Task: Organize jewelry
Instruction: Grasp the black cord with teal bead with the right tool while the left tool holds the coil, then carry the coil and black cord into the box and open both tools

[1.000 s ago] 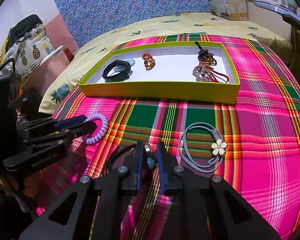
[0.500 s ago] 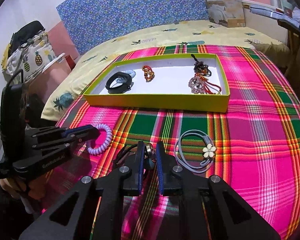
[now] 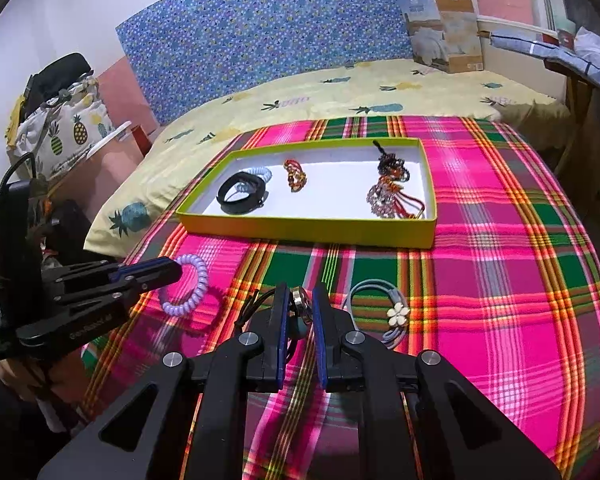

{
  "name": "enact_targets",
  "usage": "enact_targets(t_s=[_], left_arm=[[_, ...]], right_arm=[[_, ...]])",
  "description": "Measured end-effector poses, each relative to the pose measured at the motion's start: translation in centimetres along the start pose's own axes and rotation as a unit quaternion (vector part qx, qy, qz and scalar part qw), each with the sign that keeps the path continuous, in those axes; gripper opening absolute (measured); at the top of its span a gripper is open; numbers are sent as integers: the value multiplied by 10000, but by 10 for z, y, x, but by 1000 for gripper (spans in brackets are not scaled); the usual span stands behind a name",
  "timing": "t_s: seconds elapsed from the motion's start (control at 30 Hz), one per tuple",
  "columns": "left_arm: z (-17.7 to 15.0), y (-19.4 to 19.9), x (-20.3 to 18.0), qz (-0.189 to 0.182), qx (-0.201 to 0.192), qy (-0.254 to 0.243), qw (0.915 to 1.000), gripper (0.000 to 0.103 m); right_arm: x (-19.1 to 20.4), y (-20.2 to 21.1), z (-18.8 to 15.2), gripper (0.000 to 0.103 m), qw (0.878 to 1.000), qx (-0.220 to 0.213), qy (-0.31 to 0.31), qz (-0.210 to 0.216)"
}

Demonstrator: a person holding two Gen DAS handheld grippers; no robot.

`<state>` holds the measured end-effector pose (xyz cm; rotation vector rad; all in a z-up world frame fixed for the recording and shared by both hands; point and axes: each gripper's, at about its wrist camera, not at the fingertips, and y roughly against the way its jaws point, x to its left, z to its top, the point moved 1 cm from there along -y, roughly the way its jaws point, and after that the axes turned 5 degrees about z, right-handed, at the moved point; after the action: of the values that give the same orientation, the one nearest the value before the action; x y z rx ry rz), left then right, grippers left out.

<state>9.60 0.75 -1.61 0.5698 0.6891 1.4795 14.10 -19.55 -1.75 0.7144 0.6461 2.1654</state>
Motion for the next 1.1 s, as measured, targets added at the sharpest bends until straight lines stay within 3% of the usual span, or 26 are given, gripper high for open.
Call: enact_targets(t_s=[0.6,1.1], left_arm=[[33,-7,0,48,-144,35,9999,10],[71,-41,-6,77,-128,-59,9999,10]], right_arm=[[-11,-4,35,11,9996,-240,44,-130],[-43,-33,71,11,9992,-319,-88,-240]])
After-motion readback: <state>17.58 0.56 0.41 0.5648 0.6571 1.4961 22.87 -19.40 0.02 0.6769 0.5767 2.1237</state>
